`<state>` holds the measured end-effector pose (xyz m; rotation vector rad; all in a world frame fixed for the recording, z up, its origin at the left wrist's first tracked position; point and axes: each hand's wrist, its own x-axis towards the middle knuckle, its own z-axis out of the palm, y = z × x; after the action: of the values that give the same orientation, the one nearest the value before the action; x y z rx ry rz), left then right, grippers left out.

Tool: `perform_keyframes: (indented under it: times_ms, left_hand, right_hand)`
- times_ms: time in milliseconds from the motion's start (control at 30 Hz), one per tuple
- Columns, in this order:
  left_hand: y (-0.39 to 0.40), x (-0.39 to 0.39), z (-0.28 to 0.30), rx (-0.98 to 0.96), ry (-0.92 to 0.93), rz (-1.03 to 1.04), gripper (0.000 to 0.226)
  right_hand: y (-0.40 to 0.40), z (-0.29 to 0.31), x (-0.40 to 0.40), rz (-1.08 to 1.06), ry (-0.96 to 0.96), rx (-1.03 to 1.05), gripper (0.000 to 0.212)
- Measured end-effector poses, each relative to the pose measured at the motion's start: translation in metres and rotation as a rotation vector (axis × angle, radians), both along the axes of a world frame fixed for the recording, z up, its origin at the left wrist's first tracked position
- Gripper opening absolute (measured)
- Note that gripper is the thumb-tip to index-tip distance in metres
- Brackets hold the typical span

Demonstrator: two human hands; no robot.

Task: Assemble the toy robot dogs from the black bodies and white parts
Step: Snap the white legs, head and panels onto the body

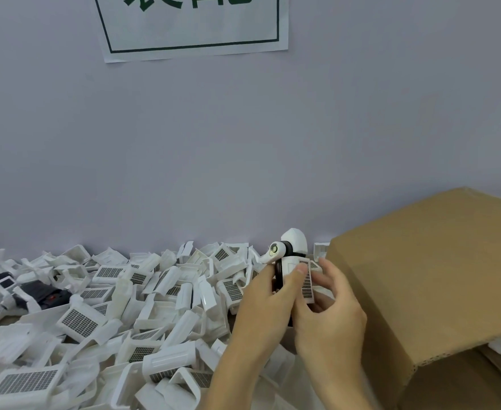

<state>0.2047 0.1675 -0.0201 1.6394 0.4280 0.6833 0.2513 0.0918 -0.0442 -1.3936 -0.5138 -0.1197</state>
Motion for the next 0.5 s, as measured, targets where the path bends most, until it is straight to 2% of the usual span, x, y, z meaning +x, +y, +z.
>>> perform_keyframes:
  times_ms: [100, 200, 267, 367, 500]
  left_hand:
    - [0.002, -0.001, 0.000, -0.036, -0.018, 0.039, 0.038]
    - [0.006, -0.001, -0.001, -0.058, -0.009, 0.098, 0.032]
    - [0.008, -0.002, -0.001, -0.078, -0.008, 0.134, 0.025]
    - [0.010, -0.002, -0.001, -0.123, -0.013, 0.195, 0.025]
    - [0.008, -0.002, 0.003, -0.217, -0.031, 0.200, 0.035]
  right_hand:
    - [0.001, 0.004, -0.006, 0.015, -0.060, -0.048, 0.022]
    - [-0.002, 0.012, -0.012, 0.082, -0.175, -0.105, 0.046]
    - [-0.004, 0.014, -0.013, 0.119, -0.191, -0.125, 0.050]
    - [-0.003, 0.010, -0.009, 0.157, -0.177, -0.133, 0.044]
    - [-0.001, 0.006, -0.004, 0.195, 0.037, -0.064, 0.018]
